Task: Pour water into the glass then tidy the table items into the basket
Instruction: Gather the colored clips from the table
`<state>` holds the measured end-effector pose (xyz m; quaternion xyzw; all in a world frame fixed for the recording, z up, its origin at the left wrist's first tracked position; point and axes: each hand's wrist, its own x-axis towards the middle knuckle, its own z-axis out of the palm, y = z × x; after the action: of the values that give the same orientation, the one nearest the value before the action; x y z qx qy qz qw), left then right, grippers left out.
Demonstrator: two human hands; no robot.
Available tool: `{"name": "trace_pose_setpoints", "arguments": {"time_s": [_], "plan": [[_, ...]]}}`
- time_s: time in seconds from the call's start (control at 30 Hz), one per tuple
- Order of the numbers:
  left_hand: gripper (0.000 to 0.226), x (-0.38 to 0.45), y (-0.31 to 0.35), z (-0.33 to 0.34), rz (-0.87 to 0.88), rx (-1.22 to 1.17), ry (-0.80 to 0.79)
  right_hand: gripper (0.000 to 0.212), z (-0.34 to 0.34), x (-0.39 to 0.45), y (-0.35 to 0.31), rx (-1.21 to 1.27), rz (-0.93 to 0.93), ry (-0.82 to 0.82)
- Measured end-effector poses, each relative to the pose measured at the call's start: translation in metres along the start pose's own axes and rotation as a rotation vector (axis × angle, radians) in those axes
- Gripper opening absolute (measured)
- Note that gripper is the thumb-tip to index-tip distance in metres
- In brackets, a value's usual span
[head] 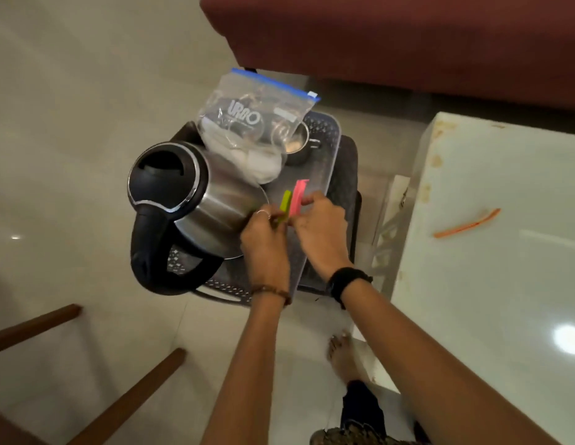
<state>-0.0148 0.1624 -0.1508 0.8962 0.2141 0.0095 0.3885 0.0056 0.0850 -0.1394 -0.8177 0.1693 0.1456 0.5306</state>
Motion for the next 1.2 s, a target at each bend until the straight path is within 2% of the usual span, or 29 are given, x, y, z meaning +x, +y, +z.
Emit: {"name": "trace_pose_setpoints", "arguments": {"time_s": [0.2, 0.3, 0.43, 0.53, 0.67, 0.73, 0.93, 1.07, 1.2], "plan": [[0.021, 0.024, 0.011, 0.021, 0.006, -0.024, 0.048, 0.015, -0.002, 0.023, 0.005, -0.138, -0.137, 0.050], [0.018, 0.009, 0.021, 0.020, 0.081, -0.096, 0.037, 0.021, -0.021, 0.010, 0.010, -0.001, -0.180, 0.111], [0.016, -0.037, 0.044, 0.036, 0.149, -0.184, -0.019, 0.018, -0.065, -0.017, 0.043, 0.119, -0.142, 0.194], [0.017, -0.080, 0.064, 0.068, 0.146, -0.214, -0.192, 0.017, -0.112, -0.037, 0.087, 0.196, -0.044, 0.280], [0.017, -0.139, 0.096, 0.131, 0.209, -0.212, -0.543, 0.019, -0.184, -0.066, 0.163, 0.217, 0.152, 0.405], [0.018, -0.153, 0.106, 0.159, 0.249, -0.147, -0.622, 0.018, -0.213, -0.079, 0.194, 0.184, 0.229, 0.461], [0.028, -0.157, 0.120, 0.221, 0.502, 0.075, -0.423, 0.020, -0.285, -0.110, 0.266, -0.016, 0.362, 0.633], [0.053, -0.141, 0.109, 0.250, 0.511, 0.412, -0.534, 0.028, -0.307, -0.122, 0.299, -0.150, 0.450, 0.595], [0.051, -0.138, 0.102, 0.260, 0.578, 0.508, -0.459, 0.031, -0.308, -0.129, 0.315, -0.134, 0.487, 0.534]]}}
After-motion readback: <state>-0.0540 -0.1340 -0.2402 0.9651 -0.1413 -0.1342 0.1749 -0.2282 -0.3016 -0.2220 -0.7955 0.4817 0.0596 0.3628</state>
